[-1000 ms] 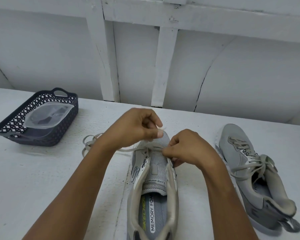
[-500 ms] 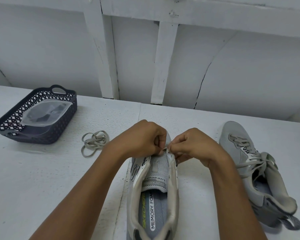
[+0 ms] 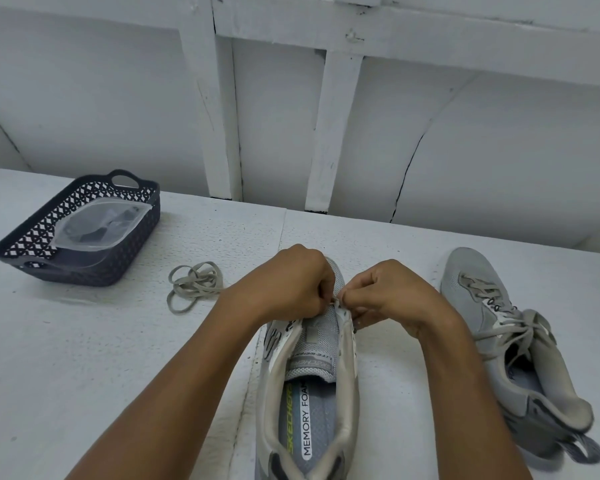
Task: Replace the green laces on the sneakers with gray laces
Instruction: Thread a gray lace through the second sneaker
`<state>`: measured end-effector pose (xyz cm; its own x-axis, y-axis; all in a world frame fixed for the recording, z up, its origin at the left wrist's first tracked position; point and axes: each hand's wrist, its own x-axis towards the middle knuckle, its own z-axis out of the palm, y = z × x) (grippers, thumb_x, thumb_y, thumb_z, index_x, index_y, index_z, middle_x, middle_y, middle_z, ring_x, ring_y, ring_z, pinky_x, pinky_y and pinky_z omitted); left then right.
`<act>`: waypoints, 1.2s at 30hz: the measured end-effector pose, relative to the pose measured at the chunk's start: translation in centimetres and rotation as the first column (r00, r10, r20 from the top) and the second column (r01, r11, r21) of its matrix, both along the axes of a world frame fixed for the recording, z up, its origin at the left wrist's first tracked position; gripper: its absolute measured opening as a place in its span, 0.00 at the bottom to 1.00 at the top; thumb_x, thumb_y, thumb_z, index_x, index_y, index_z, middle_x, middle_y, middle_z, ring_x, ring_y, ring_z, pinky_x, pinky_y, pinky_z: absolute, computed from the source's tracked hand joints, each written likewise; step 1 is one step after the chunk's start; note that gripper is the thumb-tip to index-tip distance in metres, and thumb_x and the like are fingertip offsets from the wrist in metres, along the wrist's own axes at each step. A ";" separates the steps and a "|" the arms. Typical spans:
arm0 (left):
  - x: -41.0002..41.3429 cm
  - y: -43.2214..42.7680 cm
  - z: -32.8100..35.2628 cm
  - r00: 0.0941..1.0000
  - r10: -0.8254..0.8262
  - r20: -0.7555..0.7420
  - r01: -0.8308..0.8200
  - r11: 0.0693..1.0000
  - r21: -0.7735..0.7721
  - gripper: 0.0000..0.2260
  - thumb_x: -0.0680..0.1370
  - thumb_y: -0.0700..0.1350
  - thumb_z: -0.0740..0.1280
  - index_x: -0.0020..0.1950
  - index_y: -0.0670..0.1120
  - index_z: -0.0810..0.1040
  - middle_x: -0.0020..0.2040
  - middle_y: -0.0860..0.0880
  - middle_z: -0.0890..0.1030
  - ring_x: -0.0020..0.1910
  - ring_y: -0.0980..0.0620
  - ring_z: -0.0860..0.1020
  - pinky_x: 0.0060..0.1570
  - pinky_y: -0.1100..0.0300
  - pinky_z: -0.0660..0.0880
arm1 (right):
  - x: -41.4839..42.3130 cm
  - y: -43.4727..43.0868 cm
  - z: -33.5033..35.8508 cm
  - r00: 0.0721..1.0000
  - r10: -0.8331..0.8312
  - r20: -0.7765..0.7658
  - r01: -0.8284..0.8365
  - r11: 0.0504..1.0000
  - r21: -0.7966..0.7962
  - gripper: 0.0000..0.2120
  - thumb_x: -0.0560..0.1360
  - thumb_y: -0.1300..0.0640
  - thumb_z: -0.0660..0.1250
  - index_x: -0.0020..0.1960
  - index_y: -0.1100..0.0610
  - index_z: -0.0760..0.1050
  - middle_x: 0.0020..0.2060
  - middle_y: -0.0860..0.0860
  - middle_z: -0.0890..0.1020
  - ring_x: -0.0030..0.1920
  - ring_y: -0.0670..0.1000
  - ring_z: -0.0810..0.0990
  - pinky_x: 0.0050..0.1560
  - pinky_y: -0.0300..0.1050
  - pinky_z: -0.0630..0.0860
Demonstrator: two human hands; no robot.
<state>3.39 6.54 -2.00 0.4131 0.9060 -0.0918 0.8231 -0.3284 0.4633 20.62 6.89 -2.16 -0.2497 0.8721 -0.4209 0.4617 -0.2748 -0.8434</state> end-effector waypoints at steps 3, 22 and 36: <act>0.1 0.0 -0.1 1.000 0.009 -0.026 -0.008 1.000 0.011 0.06 0.73 0.40 0.70 0.46 0.48 0.85 0.42 0.52 0.84 0.43 0.54 0.79 0.44 0.60 0.77 | 0.0 0.0 0.0 1.000 -0.003 0.008 0.003 1.000 0.006 0.06 0.72 0.73 0.66 0.44 0.73 0.81 0.35 0.64 0.84 0.32 0.52 0.84 0.34 0.41 0.81; 1.6 -0.2 -0.9 0.973 0.064 -0.222 -0.036 0.991 0.127 0.05 0.75 0.40 0.67 0.47 0.44 0.81 0.39 0.47 0.74 0.39 0.46 0.72 0.35 0.58 0.68 | -0.6 0.2 -0.4 0.992 0.016 0.124 -0.020 0.999 0.028 0.07 0.72 0.63 0.73 0.43 0.68 0.82 0.34 0.58 0.85 0.34 0.53 0.85 0.40 0.46 0.84; 0.0 0.4 -1.4 0.998 0.005 -0.063 -0.002 0.999 0.052 0.03 0.72 0.44 0.70 0.41 0.50 0.83 0.42 0.51 0.82 0.43 0.49 0.79 0.42 0.54 0.78 | -1.0 0.2 0.0 0.985 0.010 0.171 -0.017 0.999 0.035 0.04 0.70 0.70 0.70 0.43 0.71 0.81 0.29 0.57 0.81 0.29 0.51 0.82 0.40 0.48 0.84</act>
<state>3.35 6.99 -3.40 0.4046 0.9118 -0.0700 0.8514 -0.3476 0.3928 19.64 7.05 -2.15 -0.1887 0.8845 -0.4266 0.6035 -0.2382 -0.7610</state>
